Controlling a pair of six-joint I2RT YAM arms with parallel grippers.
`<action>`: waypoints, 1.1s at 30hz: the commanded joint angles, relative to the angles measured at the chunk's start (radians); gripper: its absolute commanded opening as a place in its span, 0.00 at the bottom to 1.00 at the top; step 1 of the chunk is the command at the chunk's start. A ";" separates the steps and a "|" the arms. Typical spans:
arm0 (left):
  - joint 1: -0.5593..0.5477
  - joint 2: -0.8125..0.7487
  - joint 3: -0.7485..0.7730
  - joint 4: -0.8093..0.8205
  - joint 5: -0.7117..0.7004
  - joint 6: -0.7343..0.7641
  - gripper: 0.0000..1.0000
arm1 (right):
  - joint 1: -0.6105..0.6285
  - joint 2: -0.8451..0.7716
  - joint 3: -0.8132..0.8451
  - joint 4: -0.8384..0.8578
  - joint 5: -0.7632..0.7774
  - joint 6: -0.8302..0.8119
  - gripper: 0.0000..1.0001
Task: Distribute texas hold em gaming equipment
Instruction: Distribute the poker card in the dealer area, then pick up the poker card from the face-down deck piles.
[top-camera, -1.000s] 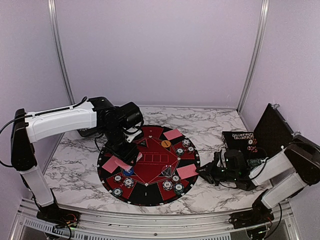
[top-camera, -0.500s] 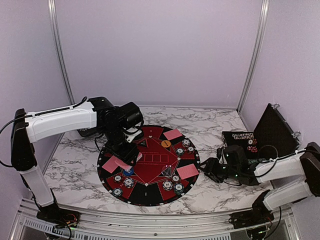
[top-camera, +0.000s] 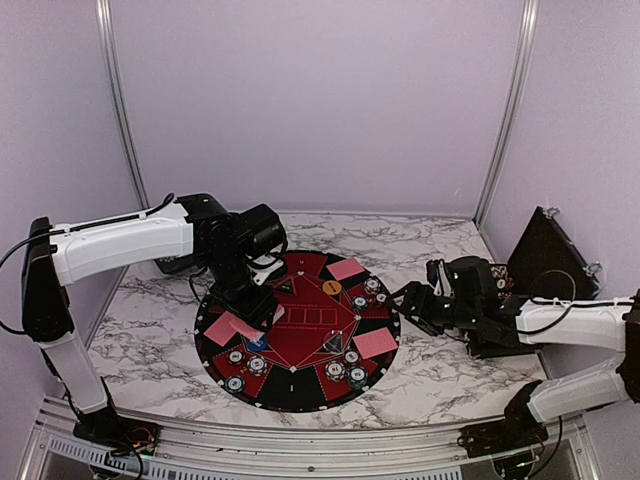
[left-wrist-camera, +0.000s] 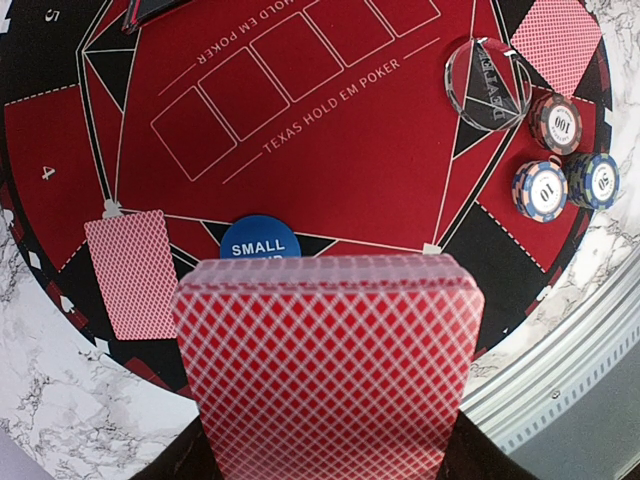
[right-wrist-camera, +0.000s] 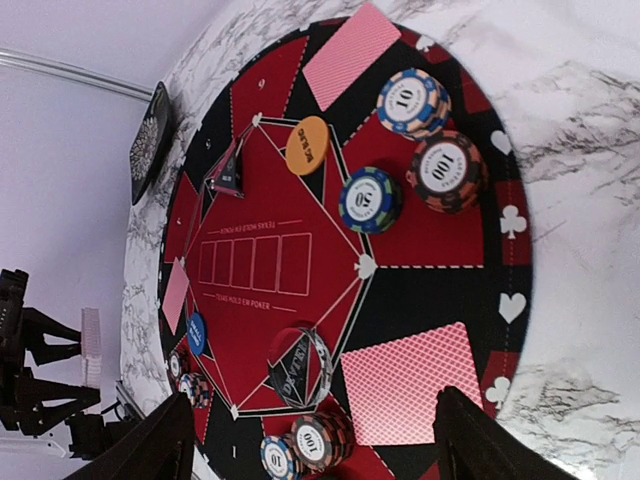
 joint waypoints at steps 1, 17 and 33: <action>-0.002 -0.021 0.000 -0.022 -0.005 0.005 0.53 | 0.006 0.032 0.083 0.016 -0.102 -0.048 0.80; -0.004 -0.030 -0.005 -0.023 0.007 -0.001 0.53 | 0.076 0.365 0.312 0.257 -0.387 0.025 0.77; -0.005 -0.039 -0.005 -0.021 0.009 -0.005 0.53 | 0.220 0.665 0.584 0.317 -0.512 0.069 0.68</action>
